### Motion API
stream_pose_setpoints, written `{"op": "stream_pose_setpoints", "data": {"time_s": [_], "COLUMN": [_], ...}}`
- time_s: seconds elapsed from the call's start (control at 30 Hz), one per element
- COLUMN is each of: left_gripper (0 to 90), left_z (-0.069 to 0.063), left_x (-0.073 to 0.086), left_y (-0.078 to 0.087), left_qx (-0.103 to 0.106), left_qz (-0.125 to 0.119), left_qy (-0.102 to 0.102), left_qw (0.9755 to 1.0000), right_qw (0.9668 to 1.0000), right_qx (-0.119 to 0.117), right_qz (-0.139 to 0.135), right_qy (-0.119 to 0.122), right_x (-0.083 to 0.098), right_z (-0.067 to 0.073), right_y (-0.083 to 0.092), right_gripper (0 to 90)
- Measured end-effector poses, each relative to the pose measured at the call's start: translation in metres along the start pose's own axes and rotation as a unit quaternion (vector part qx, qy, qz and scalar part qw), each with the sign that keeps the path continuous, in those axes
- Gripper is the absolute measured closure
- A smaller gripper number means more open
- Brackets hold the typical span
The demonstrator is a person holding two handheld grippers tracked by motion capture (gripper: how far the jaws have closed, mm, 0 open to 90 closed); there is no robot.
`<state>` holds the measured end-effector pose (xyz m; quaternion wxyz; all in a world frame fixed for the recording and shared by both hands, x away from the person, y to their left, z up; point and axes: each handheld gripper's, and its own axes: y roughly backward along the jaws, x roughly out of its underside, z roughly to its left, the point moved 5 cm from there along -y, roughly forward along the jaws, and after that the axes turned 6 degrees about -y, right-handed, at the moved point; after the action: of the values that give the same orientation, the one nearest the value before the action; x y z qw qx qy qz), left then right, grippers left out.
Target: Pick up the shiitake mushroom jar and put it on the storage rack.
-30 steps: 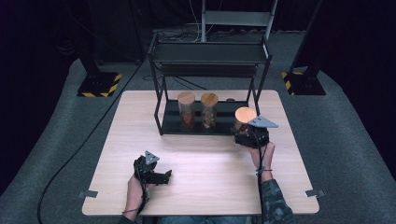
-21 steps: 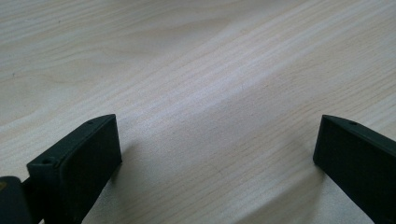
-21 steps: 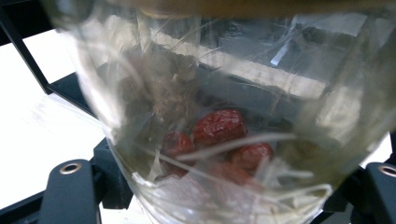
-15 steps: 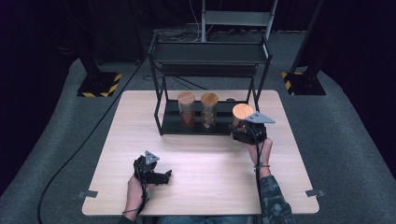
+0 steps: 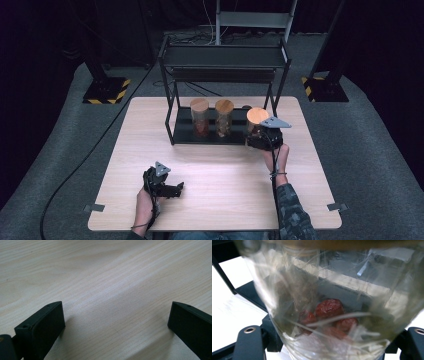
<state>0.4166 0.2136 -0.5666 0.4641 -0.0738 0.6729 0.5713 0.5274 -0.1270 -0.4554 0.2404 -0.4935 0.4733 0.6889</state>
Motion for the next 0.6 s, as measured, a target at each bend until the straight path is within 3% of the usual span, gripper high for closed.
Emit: {"op": "stream_pose_setpoints", "data": {"time_s": [0.6], "left_gripper": [0.2], "left_z": [0.0], "left_x": [0.0], "left_y": [0.0], "left_qx": [0.0], "left_qz": [0.0], "left_qy": [0.0], "left_qw": [1.0], "right_qw": [1.0], "right_qx": [0.001], "right_qz": [0.002], "right_qy": [0.003], "right_x": [-0.011], "right_z": [0.002], "right_y": [-0.011], "right_gripper": [24.3]}}
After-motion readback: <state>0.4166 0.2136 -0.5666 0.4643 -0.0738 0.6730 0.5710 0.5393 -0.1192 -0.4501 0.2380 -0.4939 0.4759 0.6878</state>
